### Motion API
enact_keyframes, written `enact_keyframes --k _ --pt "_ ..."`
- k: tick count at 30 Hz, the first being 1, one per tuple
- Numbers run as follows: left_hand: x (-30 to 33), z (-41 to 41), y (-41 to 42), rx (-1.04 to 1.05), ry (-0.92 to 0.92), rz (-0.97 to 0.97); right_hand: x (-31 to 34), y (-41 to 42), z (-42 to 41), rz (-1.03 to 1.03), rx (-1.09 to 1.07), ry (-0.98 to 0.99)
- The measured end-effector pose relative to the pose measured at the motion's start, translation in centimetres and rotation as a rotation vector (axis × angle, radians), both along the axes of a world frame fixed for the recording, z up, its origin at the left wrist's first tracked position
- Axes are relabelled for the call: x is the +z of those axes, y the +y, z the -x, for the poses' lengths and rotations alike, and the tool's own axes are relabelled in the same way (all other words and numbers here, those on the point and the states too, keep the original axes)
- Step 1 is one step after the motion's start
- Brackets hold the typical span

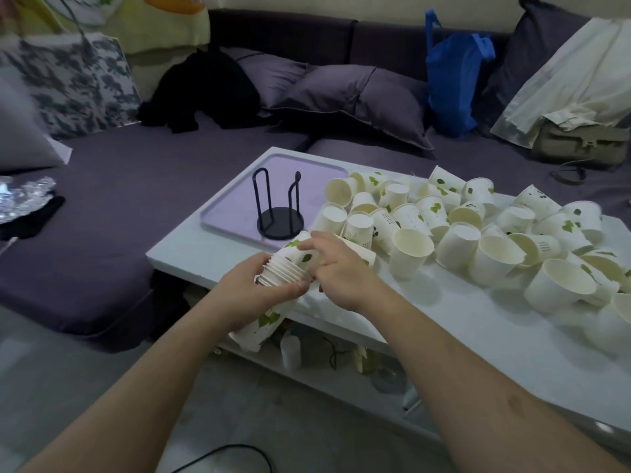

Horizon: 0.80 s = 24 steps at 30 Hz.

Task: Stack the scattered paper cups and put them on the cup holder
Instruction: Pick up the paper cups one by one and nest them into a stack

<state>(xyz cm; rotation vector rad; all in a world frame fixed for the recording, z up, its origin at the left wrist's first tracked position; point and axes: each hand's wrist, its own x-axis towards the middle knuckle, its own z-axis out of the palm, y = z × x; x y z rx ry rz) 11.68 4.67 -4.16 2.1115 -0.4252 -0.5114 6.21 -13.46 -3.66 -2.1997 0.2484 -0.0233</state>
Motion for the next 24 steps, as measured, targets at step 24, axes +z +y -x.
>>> enact_keyframes --k 24 --pt "1.1 -0.1 1.0 -0.058 -0.170 -0.061 2.5 -0.3 3.4 -0.295 0.060 -0.181"
